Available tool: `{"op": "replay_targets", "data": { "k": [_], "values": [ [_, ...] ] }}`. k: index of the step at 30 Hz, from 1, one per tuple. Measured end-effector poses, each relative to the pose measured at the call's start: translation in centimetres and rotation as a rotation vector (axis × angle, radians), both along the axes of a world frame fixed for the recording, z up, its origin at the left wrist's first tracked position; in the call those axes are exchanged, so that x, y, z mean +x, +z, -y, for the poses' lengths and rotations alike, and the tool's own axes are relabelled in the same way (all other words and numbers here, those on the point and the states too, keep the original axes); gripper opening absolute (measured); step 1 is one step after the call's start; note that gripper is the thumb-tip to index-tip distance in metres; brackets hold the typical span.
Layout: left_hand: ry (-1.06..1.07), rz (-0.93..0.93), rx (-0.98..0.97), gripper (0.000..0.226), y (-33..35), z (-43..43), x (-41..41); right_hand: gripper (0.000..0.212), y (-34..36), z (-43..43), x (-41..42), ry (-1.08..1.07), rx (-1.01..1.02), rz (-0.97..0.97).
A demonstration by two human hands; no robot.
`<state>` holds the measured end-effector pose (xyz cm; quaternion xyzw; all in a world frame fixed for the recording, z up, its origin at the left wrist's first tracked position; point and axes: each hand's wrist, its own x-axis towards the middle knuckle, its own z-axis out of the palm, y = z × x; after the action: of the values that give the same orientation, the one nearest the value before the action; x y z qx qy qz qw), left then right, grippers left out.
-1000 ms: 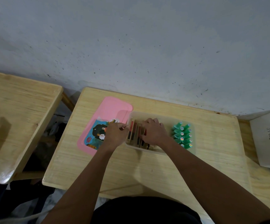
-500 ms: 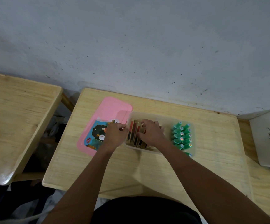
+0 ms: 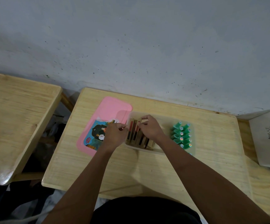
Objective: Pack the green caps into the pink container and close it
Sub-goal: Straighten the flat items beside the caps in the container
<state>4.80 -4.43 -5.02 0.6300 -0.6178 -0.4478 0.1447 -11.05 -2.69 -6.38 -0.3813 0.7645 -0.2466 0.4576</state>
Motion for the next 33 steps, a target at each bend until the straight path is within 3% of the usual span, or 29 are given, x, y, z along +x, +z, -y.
{"op": "replay_targets", "data": {
  "k": [11, 21, 29, 33],
  "values": [
    [0.016, -0.042, -0.028, 0.029, -0.5, 0.1, 0.1, 0.037, -0.8, 1.0, 1.5, -0.011, 0.033, -0.063],
    [-0.003, -0.024, -0.042, 0.031, -0.4, 0.0, 0.1, 0.022, -1.7, 0.5, 1.8, -0.2, -0.014, -0.086],
    [0.008, -0.025, -0.06, 0.031, -0.1, -0.1, 0.0, 0.01, -1.7, 0.0, 1.9, -0.02, 0.063, -0.064],
    [0.01, -0.024, -0.053, 0.032, -0.1, -0.1, 0.0, 0.021, -2.0, 0.1, 2.2, -0.073, 0.035, -0.078]
  ]
}}
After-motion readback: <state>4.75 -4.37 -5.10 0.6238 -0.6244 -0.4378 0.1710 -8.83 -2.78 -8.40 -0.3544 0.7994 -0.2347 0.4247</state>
